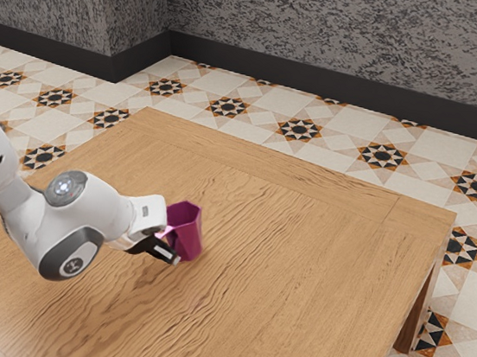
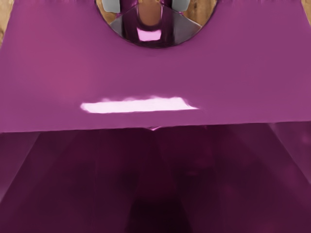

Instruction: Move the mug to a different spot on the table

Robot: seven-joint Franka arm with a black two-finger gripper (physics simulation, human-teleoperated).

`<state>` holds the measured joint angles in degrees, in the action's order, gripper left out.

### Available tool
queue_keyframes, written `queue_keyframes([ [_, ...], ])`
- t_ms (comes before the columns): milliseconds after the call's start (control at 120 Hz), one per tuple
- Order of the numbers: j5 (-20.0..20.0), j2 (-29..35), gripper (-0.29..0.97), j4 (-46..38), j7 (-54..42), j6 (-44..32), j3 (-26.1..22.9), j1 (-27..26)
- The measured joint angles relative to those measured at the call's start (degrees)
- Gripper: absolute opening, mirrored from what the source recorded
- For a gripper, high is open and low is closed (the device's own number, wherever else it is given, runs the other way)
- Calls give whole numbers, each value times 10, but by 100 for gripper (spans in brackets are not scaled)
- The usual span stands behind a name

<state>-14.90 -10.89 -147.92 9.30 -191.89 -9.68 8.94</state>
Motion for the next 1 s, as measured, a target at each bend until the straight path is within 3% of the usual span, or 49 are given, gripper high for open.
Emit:
queue_keyframes([
  [325, 0, 4, -3, -28, -5, -49, 1, 0],
  [483, -10, 1, 30, -27, -6, -55, 0, 0],
  [600, -14, 1, 46, -28, -6, -57, 0, 0],
  [767, -16, 2, 58, -30, -5, -58, 0, 0],
  [1000, -16, 5, 65, -34, -4, -58, 0, 0],
])
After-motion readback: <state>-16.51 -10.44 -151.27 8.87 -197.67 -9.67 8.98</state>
